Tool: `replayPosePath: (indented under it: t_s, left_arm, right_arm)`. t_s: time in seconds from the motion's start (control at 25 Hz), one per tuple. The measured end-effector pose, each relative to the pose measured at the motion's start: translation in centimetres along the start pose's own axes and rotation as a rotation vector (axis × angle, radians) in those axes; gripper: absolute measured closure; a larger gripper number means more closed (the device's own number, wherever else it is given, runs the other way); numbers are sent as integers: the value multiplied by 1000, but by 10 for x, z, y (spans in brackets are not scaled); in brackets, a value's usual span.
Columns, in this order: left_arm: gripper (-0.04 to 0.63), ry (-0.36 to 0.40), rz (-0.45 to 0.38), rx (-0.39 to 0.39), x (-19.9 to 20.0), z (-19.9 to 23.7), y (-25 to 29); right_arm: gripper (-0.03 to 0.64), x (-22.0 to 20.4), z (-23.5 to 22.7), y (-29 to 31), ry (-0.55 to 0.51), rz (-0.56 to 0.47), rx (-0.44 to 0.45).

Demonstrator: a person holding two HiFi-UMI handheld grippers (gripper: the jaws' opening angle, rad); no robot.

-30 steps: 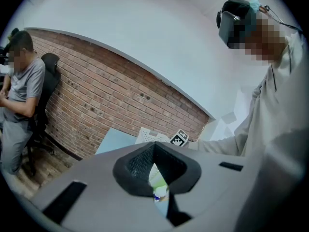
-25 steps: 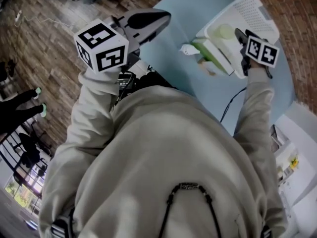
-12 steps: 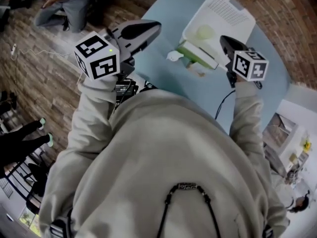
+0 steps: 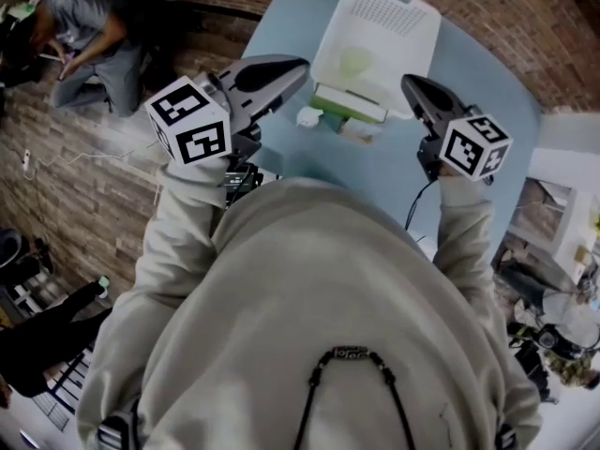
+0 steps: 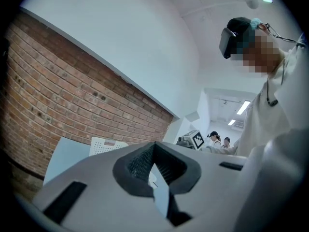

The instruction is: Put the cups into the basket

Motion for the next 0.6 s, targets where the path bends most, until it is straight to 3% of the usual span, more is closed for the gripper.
replayPosePath:
  t_s: [0.28,0.48,0.6]
  left_arm:
    - [598,56,22,-114,7,-20,36]
    - [598,87,28,-177,10,-30,53]
    - [600,86,23,-199,9,-35,60]
  right_arm:
    - [604,7,24,-53,-18,-108,-84]
    - [606,16,32,-72,39,-245,-67]
    - [606,22,32,-78,39,-270,-69]
Point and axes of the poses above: the fingertips, and each gripper's own axes: y forward along the fingers, z to its left, x out of its top, the point moved 6 cm from there along -y, backward along the fingers, and after that the axes turned 1 degree about -y, right-handed, at the moved point
